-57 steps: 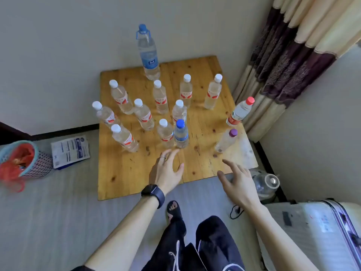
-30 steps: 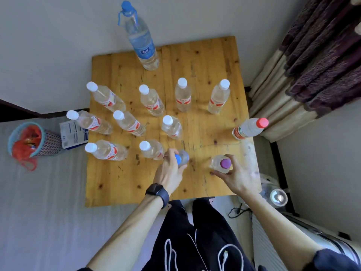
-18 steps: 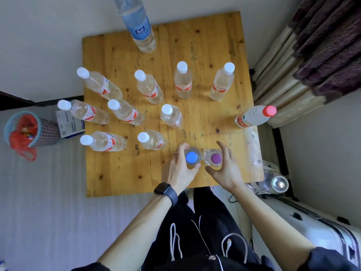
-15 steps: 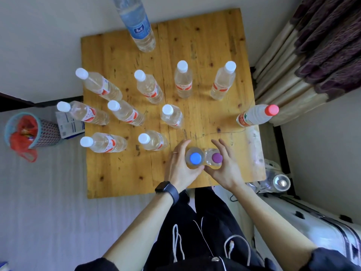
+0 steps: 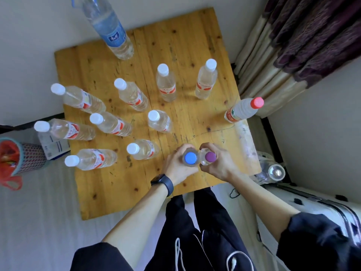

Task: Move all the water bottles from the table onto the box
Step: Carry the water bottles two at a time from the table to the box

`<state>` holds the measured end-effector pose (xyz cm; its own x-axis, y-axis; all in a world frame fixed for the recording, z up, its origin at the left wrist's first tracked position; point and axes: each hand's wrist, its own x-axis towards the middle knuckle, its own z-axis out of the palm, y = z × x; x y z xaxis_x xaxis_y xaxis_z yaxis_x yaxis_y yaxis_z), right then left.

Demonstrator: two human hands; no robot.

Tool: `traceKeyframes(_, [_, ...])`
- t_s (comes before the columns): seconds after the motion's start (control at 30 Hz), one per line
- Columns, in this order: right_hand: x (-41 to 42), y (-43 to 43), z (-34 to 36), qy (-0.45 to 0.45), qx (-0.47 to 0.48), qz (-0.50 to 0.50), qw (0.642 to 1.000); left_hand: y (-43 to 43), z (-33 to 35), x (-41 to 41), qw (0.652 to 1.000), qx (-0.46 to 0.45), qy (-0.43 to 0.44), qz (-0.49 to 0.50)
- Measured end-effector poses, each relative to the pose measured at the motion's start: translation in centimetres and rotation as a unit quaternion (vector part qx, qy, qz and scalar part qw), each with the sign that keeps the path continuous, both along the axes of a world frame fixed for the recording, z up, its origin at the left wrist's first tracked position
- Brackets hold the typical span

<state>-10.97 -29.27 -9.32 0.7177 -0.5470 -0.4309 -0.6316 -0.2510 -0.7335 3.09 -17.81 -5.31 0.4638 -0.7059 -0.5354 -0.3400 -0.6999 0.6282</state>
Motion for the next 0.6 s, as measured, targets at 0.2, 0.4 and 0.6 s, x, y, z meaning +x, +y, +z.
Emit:
traceKeyframes(0.2, [-4.0,4.2,3.8,-0.007,-0.027,-0.13,0.991,1.1,1.6,-0.3,0.999,-0.022,0.012,-0.022])
traceKeyframes(0.4, [-9.7,11.6,9.0,-0.026,-0.078,-0.367,0.927,2.1,2.6,-2.5,0.979,-0.066,-0.001,-0.192])
traceKeyframes(0.6, [-16.4,21.3,11.5,-0.024,-0.092,-0.577,0.811,1.9,5.1,-10.4,0.894,-0.13,0.005,-0.429])
